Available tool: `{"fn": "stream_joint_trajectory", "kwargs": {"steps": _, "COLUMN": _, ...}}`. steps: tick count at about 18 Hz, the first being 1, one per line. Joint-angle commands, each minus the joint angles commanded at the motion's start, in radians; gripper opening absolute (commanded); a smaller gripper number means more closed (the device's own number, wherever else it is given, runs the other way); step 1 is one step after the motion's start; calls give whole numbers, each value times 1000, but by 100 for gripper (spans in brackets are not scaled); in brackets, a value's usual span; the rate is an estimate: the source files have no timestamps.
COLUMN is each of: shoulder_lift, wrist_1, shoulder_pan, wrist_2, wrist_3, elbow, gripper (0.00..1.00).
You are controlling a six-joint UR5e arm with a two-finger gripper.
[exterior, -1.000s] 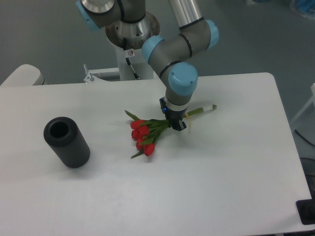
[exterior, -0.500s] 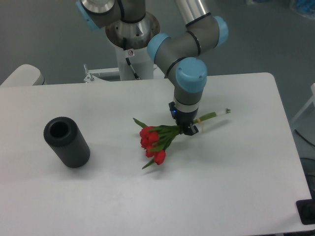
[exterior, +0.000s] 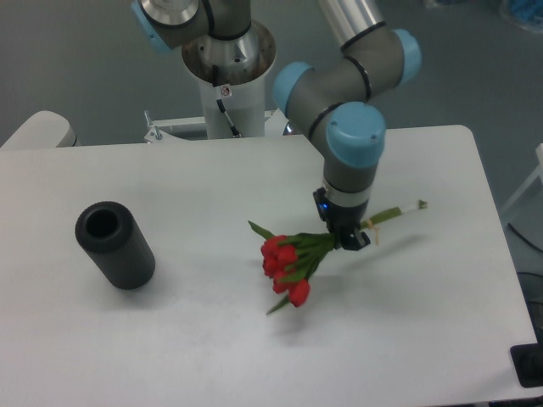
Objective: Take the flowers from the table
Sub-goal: 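Lift the grasped tulips off the table and carry them away from the vase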
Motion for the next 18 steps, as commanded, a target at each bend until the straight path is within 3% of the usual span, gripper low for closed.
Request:
{"fn": "stream_joint_trajectory", "kwargs": {"steps": 8, "shoulder_lift": -104, "wrist_1": -14, "shoulder_pan": -40, "wrist_2": 3, "wrist_3": -44, "elbow": 144, "gripper": 9}}
{"fn": "stream_joint_trajectory", "kwargs": {"steps": 18, "shoulder_lift": -137, "wrist_1": -12, "shoulder_pan": -66, "wrist_2": 67, "wrist_3": -48, "elbow": 167, "gripper": 9}}
